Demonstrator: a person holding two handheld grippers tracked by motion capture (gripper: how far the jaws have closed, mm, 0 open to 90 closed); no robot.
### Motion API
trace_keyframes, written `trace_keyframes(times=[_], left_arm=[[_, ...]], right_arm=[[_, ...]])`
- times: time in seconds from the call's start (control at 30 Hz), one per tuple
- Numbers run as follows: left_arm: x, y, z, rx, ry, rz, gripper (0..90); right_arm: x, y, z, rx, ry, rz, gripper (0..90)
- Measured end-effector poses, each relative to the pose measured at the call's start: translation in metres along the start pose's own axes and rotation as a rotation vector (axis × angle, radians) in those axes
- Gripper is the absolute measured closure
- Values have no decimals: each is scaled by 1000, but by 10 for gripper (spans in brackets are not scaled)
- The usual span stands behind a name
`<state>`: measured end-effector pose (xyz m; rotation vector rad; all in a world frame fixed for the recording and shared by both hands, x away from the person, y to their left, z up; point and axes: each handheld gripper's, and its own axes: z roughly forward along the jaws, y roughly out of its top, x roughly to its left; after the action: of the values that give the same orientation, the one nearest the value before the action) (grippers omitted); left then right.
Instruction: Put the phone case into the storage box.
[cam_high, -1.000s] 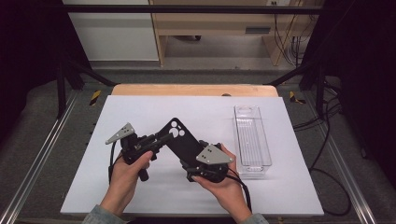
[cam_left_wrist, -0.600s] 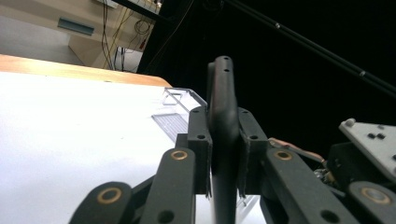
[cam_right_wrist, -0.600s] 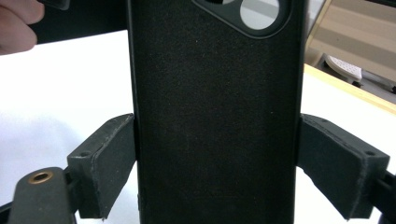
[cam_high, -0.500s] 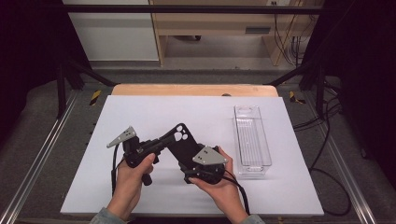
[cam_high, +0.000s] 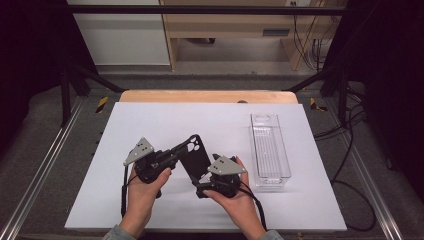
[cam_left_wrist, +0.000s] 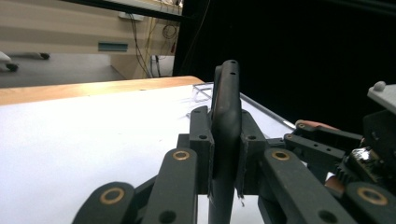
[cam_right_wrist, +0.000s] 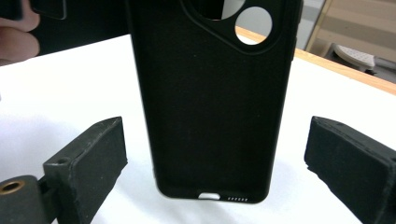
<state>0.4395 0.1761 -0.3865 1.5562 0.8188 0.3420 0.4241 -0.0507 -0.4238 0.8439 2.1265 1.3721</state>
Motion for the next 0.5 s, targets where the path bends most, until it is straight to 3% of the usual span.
trace_keyframes(times=[0.03, 0.17, 0.5], left_arm=[[-2, 0, 0, 6, 12, 28, 803], [-4, 1, 1, 16, 20, 60, 803], [-7, 1, 2, 28, 31, 50, 803]], right_arm=[[0, 0, 0, -2, 10, 0, 56], [3, 1, -1, -18, 25, -5, 54], [7, 1, 0, -28, -16, -21, 58]])
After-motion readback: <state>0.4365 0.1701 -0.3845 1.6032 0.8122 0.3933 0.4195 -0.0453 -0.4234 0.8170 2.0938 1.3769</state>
